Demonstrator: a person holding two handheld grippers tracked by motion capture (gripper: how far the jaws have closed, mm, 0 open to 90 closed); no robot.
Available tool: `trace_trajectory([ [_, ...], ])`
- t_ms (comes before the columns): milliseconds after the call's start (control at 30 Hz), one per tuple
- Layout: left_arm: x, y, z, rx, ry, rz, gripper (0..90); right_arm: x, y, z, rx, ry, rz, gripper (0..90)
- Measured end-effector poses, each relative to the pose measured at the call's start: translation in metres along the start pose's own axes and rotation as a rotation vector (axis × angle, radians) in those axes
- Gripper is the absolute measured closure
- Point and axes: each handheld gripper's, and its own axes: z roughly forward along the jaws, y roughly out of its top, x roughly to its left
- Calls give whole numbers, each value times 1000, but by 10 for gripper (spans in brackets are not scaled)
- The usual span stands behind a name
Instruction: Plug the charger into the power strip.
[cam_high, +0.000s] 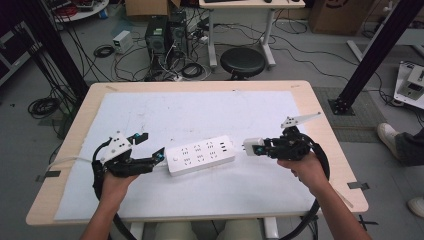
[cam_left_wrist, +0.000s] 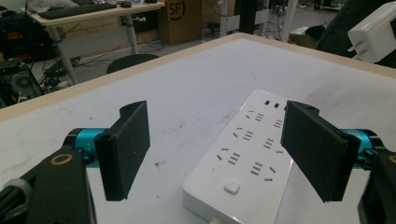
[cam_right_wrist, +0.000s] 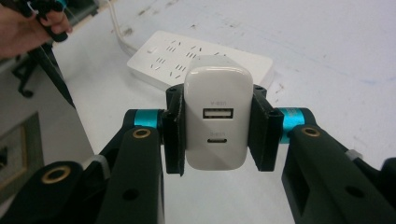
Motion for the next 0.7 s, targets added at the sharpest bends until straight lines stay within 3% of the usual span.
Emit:
trace_trajectory([
  [233,7,-3,-6,13,31,-11,239,3,33,8,50,7,-74,640],
  [400,9,-4,-6,16,37,-9,239,4,45,14,82,0,-123,639],
  [567,11,-3,-4,22,65,-5,239,5,53,22,76,37,-174,639],
  [700,11,-3,-5,15,74,-5,239,7,61,29,115,37,-196,639],
])
